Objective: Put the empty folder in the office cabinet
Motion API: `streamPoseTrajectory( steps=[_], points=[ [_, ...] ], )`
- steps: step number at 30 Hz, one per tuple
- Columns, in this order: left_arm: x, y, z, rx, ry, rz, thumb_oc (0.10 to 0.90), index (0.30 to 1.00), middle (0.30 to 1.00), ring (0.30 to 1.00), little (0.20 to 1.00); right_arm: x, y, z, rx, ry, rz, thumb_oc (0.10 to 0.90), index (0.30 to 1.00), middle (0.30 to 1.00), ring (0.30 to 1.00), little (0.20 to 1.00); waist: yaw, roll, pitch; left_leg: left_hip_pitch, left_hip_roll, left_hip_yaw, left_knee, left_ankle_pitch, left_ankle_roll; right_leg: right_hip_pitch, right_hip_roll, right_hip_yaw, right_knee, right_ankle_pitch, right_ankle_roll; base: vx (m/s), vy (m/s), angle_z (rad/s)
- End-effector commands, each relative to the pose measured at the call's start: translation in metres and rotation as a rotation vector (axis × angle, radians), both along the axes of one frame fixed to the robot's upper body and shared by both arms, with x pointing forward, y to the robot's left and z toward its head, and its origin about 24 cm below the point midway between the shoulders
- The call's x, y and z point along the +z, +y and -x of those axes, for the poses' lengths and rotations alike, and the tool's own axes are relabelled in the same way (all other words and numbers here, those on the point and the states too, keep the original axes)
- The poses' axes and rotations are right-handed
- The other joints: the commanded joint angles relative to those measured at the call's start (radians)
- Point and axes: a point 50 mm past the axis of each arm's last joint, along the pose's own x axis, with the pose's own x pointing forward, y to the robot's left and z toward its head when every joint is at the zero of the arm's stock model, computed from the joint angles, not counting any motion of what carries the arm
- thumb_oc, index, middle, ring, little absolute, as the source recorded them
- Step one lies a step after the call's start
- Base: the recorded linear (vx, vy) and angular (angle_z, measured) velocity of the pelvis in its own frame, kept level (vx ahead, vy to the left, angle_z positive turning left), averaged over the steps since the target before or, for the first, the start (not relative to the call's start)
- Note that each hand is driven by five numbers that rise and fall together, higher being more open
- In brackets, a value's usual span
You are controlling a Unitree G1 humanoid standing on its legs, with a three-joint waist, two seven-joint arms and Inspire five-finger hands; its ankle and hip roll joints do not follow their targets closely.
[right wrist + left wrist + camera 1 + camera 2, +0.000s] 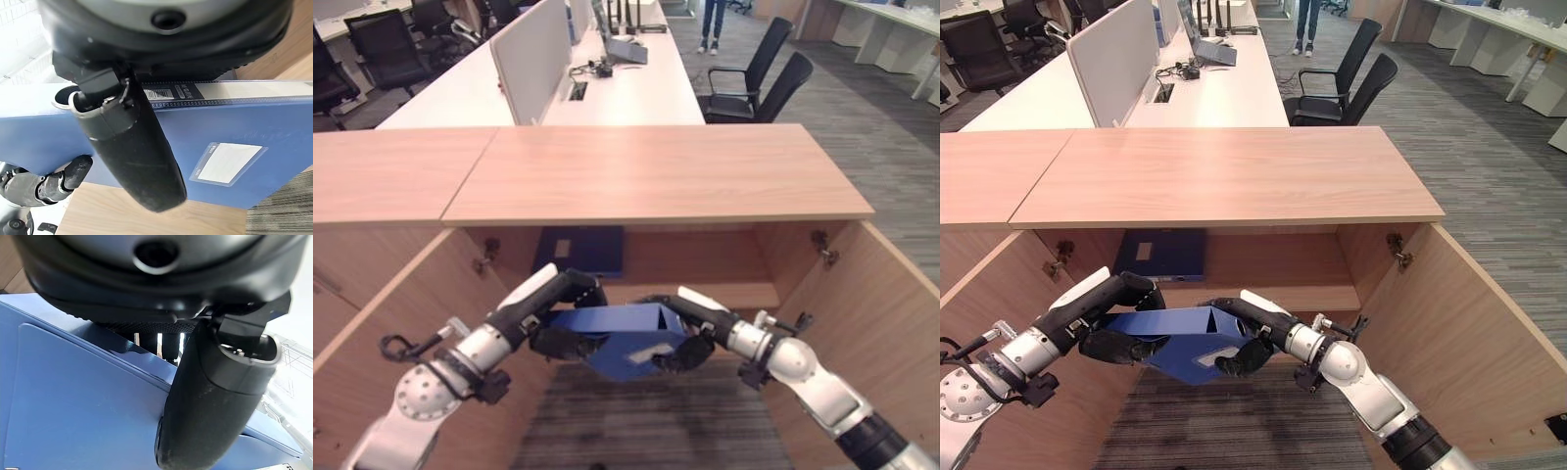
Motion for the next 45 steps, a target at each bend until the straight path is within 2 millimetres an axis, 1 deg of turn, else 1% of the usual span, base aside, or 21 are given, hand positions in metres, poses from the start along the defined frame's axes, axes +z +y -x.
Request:
streamPoseTrajectory(
  steps=[1,9,13,14,15,17,20,21,23,25,26,27,28,29,31,35,37,38,42,44,45],
  points=[
    [0.082,-0.057,0.005,-0.369,-0.381,0.328,0.400,0.300,0.300,0.300,0.300,0.035,0.052,0.006,0.245,-0.122,-0.165,0.400,0.300,0.300,0.300,0.300,-0.010,-0.023,-0.085,-0.048,0.013,0.049,0.007,0.055,-0.029,0.008,-0.047,-0.015,0.004,0.035,0.076,0.00,0.000,0.00],
    [0.081,-0.062,0.003,-0.388,-0.360,0.394,0.400,0.300,0.300,0.300,0.300,0.035,0.046,0.004,0.201,-0.117,-0.196,0.400,0.300,0.300,0.300,0.300,-0.014,-0.022,-0.085,-0.048,0.013,0.050,0.007,0.053,-0.027,0.008,-0.047,-0.015,0.005,0.036,0.075,0.00,0.000,0.00],
    [0.075,-0.060,0.002,-0.373,-0.314,0.444,0.400,0.300,0.300,0.300,0.300,0.020,0.032,0.000,0.079,-0.048,-0.238,0.400,0.300,0.300,0.300,0.300,-0.023,-0.019,-0.086,-0.044,0.010,0.053,0.004,0.051,-0.024,0.008,-0.049,-0.015,0.005,0.038,0.077,0.00,0.000,0.00],
    [0.069,-0.060,0.002,-0.360,-0.282,0.458,0.477,0.415,0.415,0.415,0.415,0.020,0.033,0.000,0.066,-0.025,-0.278,0.400,0.300,0.300,0.300,0.300,-0.021,-0.018,-0.086,-0.043,0.009,0.054,0.004,0.050,-0.023,0.008,-0.050,-0.014,0.005,0.038,0.077,0.00,0.000,0.00],
    [0.066,-0.057,0.002,-0.333,-0.278,0.459,0.800,0.900,0.900,0.900,0.900,0.019,0.030,0.002,0.044,-0.026,-0.294,0.400,0.300,0.300,0.300,0.300,-0.020,-0.019,-0.085,-0.044,0.008,0.054,0.004,0.050,-0.023,0.009,-0.050,-0.015,0.004,0.039,0.077,0.00,0.033,0.00],
    [0.054,-0.059,0.003,-0.320,-0.213,0.444,0.800,0.900,0.900,0.900,0.900,0.007,0.034,0.001,-0.007,0.001,-0.297,0.400,0.300,0.300,0.300,0.300,-0.018,-0.012,-0.084,-0.043,0.006,0.051,0.003,0.048,-0.022,0.009,-0.052,-0.014,0.004,0.040,0.079,-0.01,0.048,-0.02],
    [0.039,-0.048,0.006,-0.249,-0.114,0.468,0.800,0.900,0.900,0.900,0.900,0.008,0.040,0.006,0.008,-0.003,-0.301,0.400,0.300,0.300,0.300,0.300,-0.012,-0.010,-0.080,-0.048,0.000,0.050,0.002,0.043,-0.014,0.005,-0.057,-0.017,0.004,0.044,0.082,-0.02,0.073,-0.04],
    [0.018,-0.043,0.006,-0.194,-0.005,0.522,0.800,0.900,0.900,0.900,0.900,-0.014,0.028,0.006,-0.072,0.070,-0.271,0.400,0.300,0.300,0.300,0.300,-0.014,-0.009,-0.080,-0.050,-0.006,0.047,0.002,0.037,-0.011,0.006,-0.063,-0.018,0.004,0.047,0.086,-0.01,0.079,-0.04],
    [0.010,-0.041,0.006,-0.166,0.032,0.533,0.800,0.900,0.900,0.900,0.900,-0.021,0.022,0.006,-0.107,0.085,-0.256,0.400,0.300,0.300,0.300,0.300,-0.012,-0.008,-0.083,-0.052,-0.009,0.046,0.002,0.035,-0.009,0.004,-0.065,-0.019,0.004,0.048,0.089,-0.01,0.067,0.01],
    [-0.018,-0.028,0.011,-0.067,0.164,0.563,0.800,0.900,0.900,0.900,0.900,-0.029,0.002,0.007,-0.185,0.106,-0.235,0.400,0.300,0.300,0.300,0.300,-0.011,-0.009,-0.079,-0.056,-0.015,0.046,0.002,0.030,-0.005,0.003,-0.071,-0.023,0.005,0.052,0.095,-0.01,0.096,0.04],
    [-0.052,-0.012,0.020,0.051,0.328,0.586,0.800,0.900,0.900,0.900,0.900,-0.036,-0.012,0.008,-0.232,0.115,-0.188,0.400,0.300,0.300,0.300,0.300,-0.011,-0.010,-0.084,-0.058,-0.023,0.044,0.002,0.022,0.001,0.002,-0.078,-0.027,0.006,0.056,0.101,-0.01,0.088,0.02],
    [-0.053,-0.012,0.020,0.050,0.329,0.587,0.800,0.900,0.900,0.900,0.900,-0.036,-0.012,0.009,-0.232,0.116,-0.186,0.400,0.300,0.300,0.300,0.300,-0.012,-0.009,-0.086,-0.059,-0.024,0.043,0.002,0.022,0.001,0.002,-0.079,-0.028,0.006,0.056,0.102,0.00,0.128,0.00],
    [-0.082,0.005,0.030,0.186,0.443,0.605,0.800,0.900,0.900,0.900,0.900,-0.041,-0.022,0.008,-0.273,0.110,-0.131,0.400,0.300,0.300,0.300,0.300,-0.008,-0.008,-0.091,-0.062,-0.036,0.038,0.001,0.012,0.010,0.001,-0.089,-0.032,0.008,0.060,0.110,0.00,0.076,0.00],
    [-0.083,0.005,0.030,0.185,0.443,0.605,0.800,0.900,0.900,0.900,0.900,-0.041,-0.022,0.008,-0.272,0.111,-0.130,0.400,0.300,0.300,0.300,0.300,-0.009,-0.007,-0.092,-0.063,-0.036,0.037,0.001,0.012,0.010,0.000,-0.090,-0.033,0.009,0.060,0.111,0.01,0.105,-0.03],
    [-0.106,0.018,0.039,0.314,0.515,0.621,0.800,0.900,0.900,0.900,0.900,-0.044,-0.026,0.008,-0.293,0.101,-0.098,0.400,0.300,0.300,0.300,0.300,-0.006,-0.009,-0.096,-0.062,-0.052,0.029,0.001,0.003,0.017,0.002,-0.104,-0.037,0.018,0.067,0.121,0.02,0.105,0.00],
    [-0.182,0.039,0.073,0.682,0.740,0.643,0.800,0.900,0.900,0.900,0.900,-0.052,-0.030,0.007,-0.344,0.114,-0.068,0.400,0.300,0.300,0.300,0.300,-0.017,-0.002,-0.104,-0.044,-0.100,0.009,-0.002,-0.033,0.048,0.002,-0.157,-0.049,0.074,0.070,0.141,0.03,0.174,0.08],
    [-0.199,0.036,0.083,0.734,0.804,0.607,0.800,0.900,0.900,0.900,0.900,-0.055,-0.028,0.007,-0.364,0.135,-0.081,0.400,0.300,0.300,0.300,0.300,-0.022,0.006,-0.098,-0.023,-0.122,-0.005,-0.003,-0.057,0.064,-0.006,-0.193,-0.054,0.134,0.069,0.150,0.04,0.254,0.16],
    [-0.226,0.034,0.107,0.839,0.939,0.587,0.800,0.900,0.900,0.900,0.900,-0.058,-0.022,0.006,-0.394,0.184,-0.155,0.400,0.300,0.300,0.300,0.300,-0.039,0.019,-0.084,0.006,-0.145,-0.015,-0.007,-0.092,0.087,-0.032,-0.254,-0.050,0.238,0.092,0.166,0.05,0.307,0.22],
    [-0.278,0.017,0.163,1.007,1.269,0.485,0.800,0.900,0.900,0.900,0.900,-0.062,-0.003,0.008,-0.404,0.330,-0.379,0.400,0.300,0.300,0.300,0.300,-0.065,0.030,-0.053,0.061,-0.162,-0.003,-0.008,-0.150,0.119,-0.079,-0.380,-0.098,0.447,0.142,0.182,0.06,0.212,0.16],
    [-0.290,0.010,0.186,1.100,1.370,0.472,0.800,0.900,0.900,0.900,0.900,-0.064,0.000,0.008,-0.434,0.408,-0.499,0.400,0.300,0.300,0.300,0.300,-0.071,0.025,-0.043,0.066,-0.157,0.006,-0.008,-0.156,0.115,-0.097,-0.386,-0.124,0.424,0.150,0.179,0.04,0.025,-0.10],
    [-0.290,0.010,0.186,1.099,1.369,0.472,0.800,0.900,0.900,0.900,0.900,-0.064,0.000,0.007,-0.434,0.407,-0.499,0.400,0.300,0.300,0.300,0.300,-0.071,0.026,-0.042,0.066,-0.157,0.006,-0.008,-0.156,0.115,-0.096,-0.386,-0.124,0.423,0.150,0.179,0.04,-0.096,-0.26]
  ],
)
